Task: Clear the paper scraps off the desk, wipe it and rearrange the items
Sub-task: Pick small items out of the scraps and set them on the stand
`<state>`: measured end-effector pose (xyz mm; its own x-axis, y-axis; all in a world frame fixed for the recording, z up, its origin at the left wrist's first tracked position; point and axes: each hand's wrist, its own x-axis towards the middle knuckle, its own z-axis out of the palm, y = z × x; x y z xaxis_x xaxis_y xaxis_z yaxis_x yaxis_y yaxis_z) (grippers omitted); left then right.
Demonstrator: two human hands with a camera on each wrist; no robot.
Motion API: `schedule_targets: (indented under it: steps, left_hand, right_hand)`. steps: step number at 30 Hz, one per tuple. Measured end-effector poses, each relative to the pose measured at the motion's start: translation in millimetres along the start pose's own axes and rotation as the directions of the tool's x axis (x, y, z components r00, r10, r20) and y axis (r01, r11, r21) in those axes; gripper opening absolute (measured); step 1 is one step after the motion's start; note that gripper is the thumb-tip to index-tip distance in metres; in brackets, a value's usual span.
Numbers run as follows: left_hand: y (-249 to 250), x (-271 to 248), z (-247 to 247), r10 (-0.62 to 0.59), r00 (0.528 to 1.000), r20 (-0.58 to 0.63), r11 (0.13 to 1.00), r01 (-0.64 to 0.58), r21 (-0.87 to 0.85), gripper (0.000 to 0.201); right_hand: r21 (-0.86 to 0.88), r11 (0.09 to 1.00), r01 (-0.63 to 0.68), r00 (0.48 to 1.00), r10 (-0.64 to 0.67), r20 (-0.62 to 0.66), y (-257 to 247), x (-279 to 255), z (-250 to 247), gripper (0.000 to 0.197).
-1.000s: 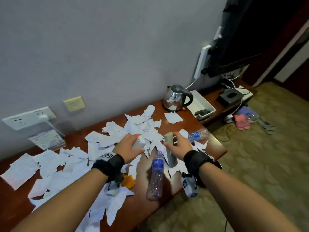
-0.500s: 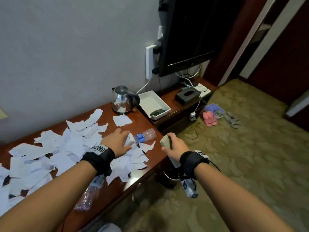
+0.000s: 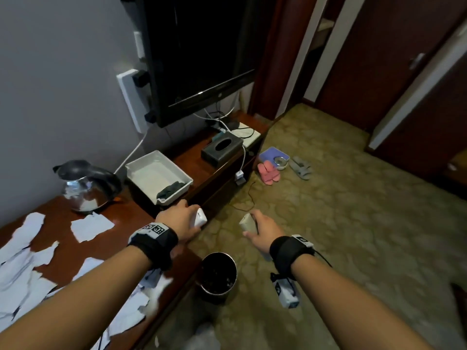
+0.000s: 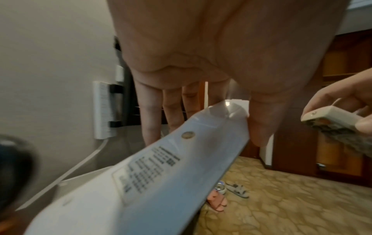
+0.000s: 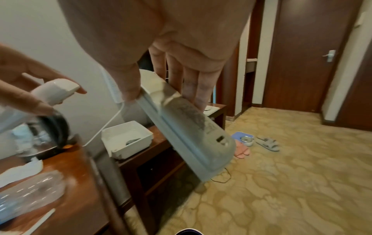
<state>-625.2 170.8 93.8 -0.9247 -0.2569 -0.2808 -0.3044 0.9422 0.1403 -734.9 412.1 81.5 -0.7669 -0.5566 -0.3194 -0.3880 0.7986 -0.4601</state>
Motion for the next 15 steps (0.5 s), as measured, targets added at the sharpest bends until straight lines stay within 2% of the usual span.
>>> schedule_targets:
  steps: [8,15]
  left_hand:
    - [86,127,-35,0.122,0.992,0.030,0.992,-0.123,0.012,0.071]
    - [145,225,-45,0.121,0.992,0.038,0.992,-0.122,0.022,0.072]
  right_hand:
    - [-0.004,0.983,-0.185,0.980,0.184,-0.072,78,59,-85,0.057]
    - [-0.012,0.978,-0.206,0.975,0.205,-0.084,143,127,-139,0.057]
